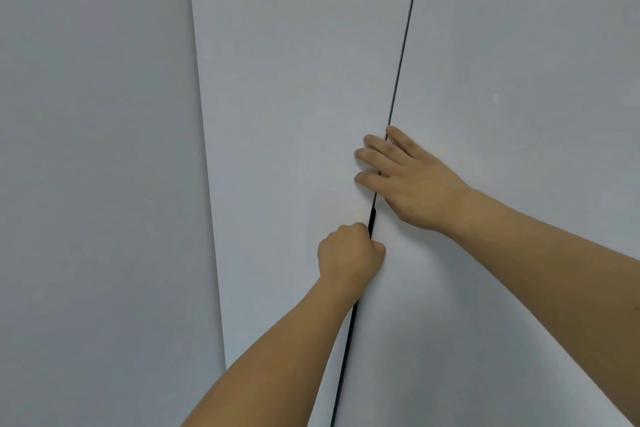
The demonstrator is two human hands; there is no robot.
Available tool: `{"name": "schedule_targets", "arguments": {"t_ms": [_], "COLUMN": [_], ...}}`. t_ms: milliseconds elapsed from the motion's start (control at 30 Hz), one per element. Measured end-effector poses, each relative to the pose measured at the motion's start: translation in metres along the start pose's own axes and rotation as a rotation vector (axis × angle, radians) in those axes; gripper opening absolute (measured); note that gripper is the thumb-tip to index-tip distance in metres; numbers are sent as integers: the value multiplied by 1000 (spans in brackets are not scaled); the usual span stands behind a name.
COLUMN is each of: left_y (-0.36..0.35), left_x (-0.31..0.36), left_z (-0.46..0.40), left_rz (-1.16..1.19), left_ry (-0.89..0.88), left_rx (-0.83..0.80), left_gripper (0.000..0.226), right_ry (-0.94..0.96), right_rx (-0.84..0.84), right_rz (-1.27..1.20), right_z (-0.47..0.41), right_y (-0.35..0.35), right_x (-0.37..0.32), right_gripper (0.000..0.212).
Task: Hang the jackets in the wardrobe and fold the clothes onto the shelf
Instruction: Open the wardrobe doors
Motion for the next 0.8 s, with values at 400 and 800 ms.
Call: {"name": "schedule_targets", "arguments": {"t_ms": [400, 800], "left_y": [25, 88], "left_x": [-22, -49], "left_z": [69, 228], "left_rz": [402, 489], "left_ry": [54, -6], "left_rx": [-174, -310], "left_gripper": [13, 24], "right_ry": [85, 79], "right_rx": [24, -71], "right_rz": [183, 113], "right_z": [12, 83], "right_y": [68, 202], "right_x": [-38, -107], "right_gripper": [24, 37]}}
Point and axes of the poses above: each hand's wrist, its own z-axis away from the middle knuckle, its own y-axis out of the back of the hand, x = y × z, the point moved 2 cm from there along -z, towards the middle knuckle, and after that the axes turned 8 degrees about y, right-handed, at the moved point
